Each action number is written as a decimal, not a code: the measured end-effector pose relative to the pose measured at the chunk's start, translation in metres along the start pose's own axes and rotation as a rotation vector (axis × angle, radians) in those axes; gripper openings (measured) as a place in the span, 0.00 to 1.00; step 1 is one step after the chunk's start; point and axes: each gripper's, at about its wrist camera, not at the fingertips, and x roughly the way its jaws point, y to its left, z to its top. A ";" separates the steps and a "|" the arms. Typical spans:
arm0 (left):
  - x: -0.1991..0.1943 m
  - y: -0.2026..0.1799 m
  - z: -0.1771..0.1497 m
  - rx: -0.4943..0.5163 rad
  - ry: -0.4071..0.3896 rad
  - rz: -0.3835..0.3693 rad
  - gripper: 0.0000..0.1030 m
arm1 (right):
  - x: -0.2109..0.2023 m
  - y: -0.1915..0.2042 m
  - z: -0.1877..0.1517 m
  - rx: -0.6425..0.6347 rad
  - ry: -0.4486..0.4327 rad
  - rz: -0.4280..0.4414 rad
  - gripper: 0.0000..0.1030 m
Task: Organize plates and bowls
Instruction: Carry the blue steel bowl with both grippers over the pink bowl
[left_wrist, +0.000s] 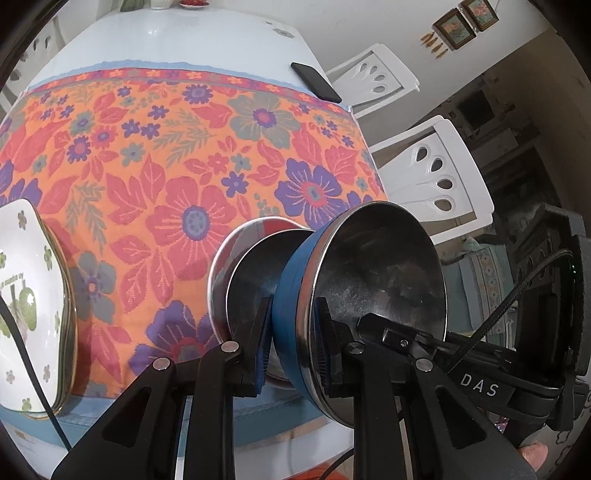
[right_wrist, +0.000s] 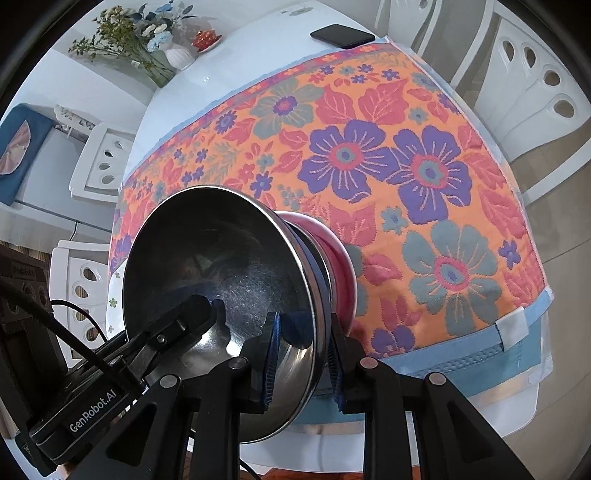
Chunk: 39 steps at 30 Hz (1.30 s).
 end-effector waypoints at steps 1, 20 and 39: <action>0.001 0.000 0.000 0.001 0.002 0.000 0.17 | 0.001 -0.001 0.000 0.004 0.000 0.002 0.22; 0.017 0.000 0.008 0.021 0.024 0.065 0.18 | 0.013 -0.014 0.010 0.036 0.004 -0.002 0.22; -0.009 0.031 0.028 -0.019 -0.024 0.082 0.25 | 0.000 -0.019 0.014 0.044 -0.020 0.015 0.22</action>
